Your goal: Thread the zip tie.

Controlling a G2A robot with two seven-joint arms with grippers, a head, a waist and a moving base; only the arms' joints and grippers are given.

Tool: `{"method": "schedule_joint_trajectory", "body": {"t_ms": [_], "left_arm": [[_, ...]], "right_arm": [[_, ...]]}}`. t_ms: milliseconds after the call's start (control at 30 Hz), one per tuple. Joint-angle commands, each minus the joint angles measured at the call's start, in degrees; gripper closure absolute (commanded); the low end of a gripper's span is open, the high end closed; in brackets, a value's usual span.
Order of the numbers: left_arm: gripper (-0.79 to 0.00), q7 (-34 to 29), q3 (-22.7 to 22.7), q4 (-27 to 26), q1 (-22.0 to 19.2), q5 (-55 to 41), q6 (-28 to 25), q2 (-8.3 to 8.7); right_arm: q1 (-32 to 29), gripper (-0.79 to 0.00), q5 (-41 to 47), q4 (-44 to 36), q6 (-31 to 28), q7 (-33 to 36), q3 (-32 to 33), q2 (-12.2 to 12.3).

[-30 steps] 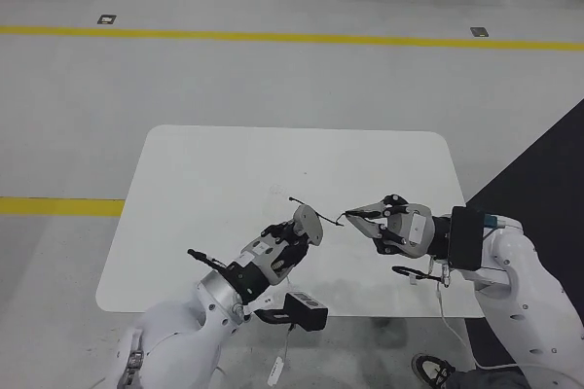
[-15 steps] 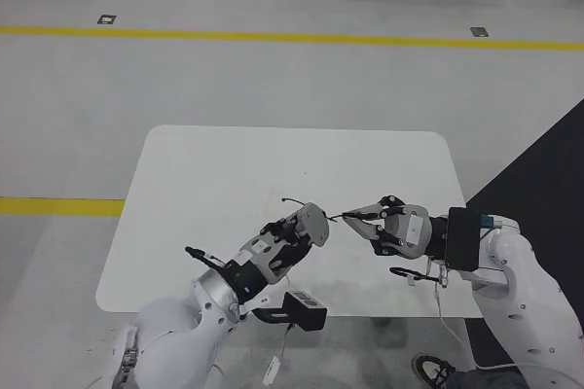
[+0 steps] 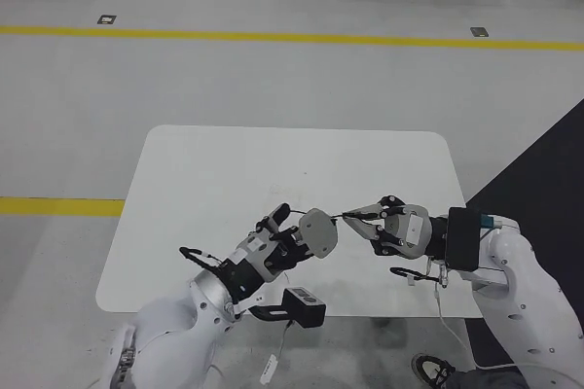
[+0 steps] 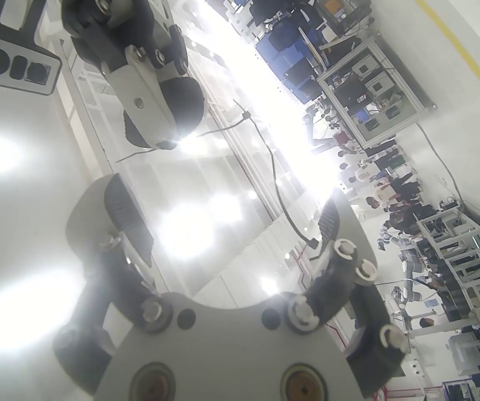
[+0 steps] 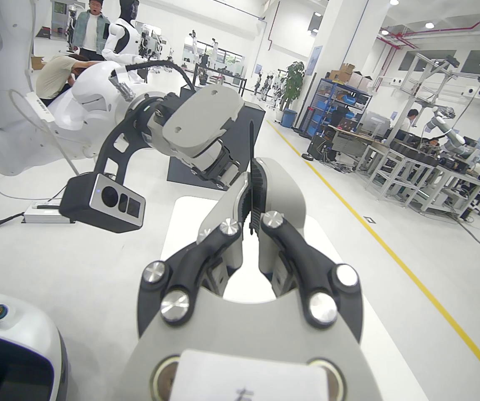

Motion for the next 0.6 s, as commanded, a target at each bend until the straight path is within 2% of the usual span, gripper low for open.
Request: {"method": "schedule_joint_trajectory", "body": {"t_ms": [0,233,567], "left_arm": [[-0.785,0.54,-0.80,0.00,0.10,-0.54,0.43,0.09],[-0.785,2.53,-5.21,0.00,1.44,-3.34,0.21,0.48],[-0.785,1.81,-8.88,0.00,5.93,-6.49,2.47,0.97]], "right_arm": [[0.00,0.000,0.00,0.00,0.00,0.00,0.00,0.00],[-0.06,0.000,0.14,-0.06,0.38,-0.02,0.03,-0.02],[-1.31,0.000,10.95,-0.06,7.83,-4.99,1.23,-0.85]]}}
